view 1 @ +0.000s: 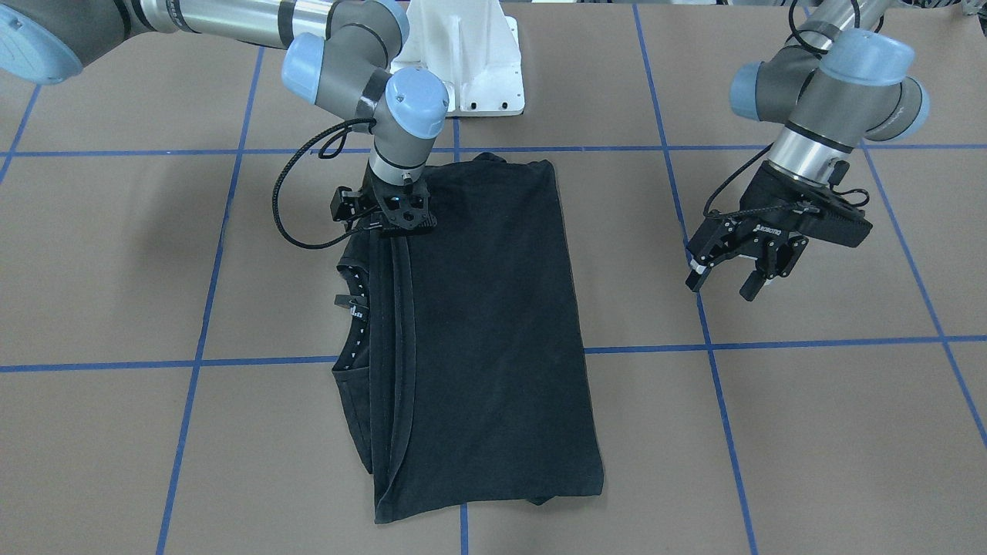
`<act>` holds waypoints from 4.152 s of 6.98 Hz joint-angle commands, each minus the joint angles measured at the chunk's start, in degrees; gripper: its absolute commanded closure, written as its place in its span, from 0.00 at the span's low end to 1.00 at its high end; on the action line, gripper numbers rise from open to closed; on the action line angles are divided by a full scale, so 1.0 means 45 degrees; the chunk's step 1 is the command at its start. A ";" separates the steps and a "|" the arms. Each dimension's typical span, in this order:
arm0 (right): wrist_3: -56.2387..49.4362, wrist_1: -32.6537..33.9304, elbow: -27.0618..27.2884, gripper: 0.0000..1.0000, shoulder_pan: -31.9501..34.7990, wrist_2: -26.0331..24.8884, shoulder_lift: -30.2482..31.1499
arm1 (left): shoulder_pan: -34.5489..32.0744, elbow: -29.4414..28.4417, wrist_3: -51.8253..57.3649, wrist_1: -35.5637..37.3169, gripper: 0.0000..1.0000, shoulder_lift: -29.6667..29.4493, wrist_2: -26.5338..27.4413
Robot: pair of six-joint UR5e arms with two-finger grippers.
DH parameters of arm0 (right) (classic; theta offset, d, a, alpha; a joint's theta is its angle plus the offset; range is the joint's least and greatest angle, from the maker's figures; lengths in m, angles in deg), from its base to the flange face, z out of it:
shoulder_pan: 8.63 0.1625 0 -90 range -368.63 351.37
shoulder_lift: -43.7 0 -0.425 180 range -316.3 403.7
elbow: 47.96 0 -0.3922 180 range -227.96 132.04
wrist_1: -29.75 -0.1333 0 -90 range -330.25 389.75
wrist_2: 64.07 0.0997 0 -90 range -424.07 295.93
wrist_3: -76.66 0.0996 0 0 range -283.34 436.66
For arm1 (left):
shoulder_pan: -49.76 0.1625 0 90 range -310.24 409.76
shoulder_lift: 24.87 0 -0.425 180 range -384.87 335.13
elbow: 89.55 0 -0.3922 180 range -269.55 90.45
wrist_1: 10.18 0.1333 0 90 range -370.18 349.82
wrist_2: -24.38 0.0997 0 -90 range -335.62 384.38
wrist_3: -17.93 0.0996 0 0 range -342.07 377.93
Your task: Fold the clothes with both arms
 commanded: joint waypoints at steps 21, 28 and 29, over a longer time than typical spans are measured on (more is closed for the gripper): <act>1.1363 -0.4725 0.2279 0.00 0.1751 0.1243 0.2075 | 0.0019 0.0550 -0.0020 0.0000 0.00 0.0293 0.0017; 1.9679 -0.5623 0.3498 0.02 -0.2061 -0.2532 0.3411 | 0.0039 0.0531 -0.0039 0.0000 0.00 0.0274 0.0017; 1.9779 -0.5623 0.3459 0.02 -0.2238 -0.2534 0.3431 | 0.0039 0.0550 -0.0058 0.0000 0.00 0.0293 0.0017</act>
